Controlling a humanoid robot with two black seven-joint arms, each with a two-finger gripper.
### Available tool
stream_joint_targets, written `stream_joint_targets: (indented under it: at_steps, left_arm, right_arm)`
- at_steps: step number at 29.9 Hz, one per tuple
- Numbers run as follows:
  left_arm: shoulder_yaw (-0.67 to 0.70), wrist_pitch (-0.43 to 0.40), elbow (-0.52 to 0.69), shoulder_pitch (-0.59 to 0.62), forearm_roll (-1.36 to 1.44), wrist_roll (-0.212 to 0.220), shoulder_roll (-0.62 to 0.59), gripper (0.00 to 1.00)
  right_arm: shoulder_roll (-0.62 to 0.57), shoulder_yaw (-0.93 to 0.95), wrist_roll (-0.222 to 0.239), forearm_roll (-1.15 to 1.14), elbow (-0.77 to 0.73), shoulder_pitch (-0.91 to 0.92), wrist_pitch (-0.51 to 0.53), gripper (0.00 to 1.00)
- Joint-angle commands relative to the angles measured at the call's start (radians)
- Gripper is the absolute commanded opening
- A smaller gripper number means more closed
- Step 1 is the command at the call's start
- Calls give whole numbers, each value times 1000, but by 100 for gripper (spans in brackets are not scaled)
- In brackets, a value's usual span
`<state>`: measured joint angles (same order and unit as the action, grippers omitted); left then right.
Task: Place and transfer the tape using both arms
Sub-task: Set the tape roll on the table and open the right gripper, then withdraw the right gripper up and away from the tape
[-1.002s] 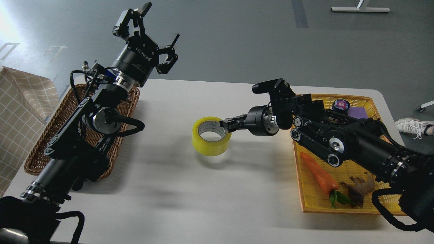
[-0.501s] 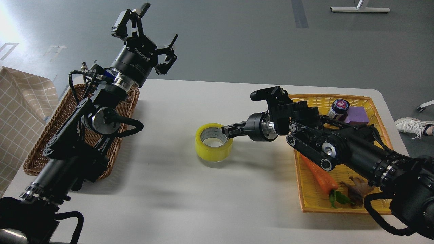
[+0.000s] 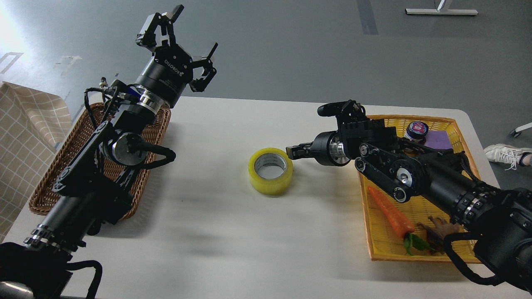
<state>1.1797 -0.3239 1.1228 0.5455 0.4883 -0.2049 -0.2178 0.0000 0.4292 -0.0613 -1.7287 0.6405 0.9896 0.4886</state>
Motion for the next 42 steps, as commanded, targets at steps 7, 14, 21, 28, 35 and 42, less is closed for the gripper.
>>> stream_joint_targets:
  at_steps: [7, 14, 21, 28, 35, 42]
  left_arm:
    - [1, -12, -3, -7, 0, 2, 0, 98]
    - [0, -14, -3, -6, 0, 12, -3, 98]
    - [0, -24, -3, -6, 1, 12, -11, 98]
    - [0, -66, -3, -2, 0, 9, -48, 98]
    - [-14, -67, -1, 1, 6, 10, -69, 98]
    - [-14, -73, 44, 8, 12, 9, -95, 98]
  right_arm:
    - [0, 134, 41, 12, -33, 6, -48, 100]
    - [0, 189, 37, 15, -19, 90, -70, 100]
    - [-50, 249, 34, 17, 177, 81, -102, 100]
    - [-214, 409, 17, 170, 375, -21, -121, 100]
    - [-314, 545, 2, 305, 426, -117, -124, 100]
    - [-318, 747, -115, 487, 478, -246, -114, 100]
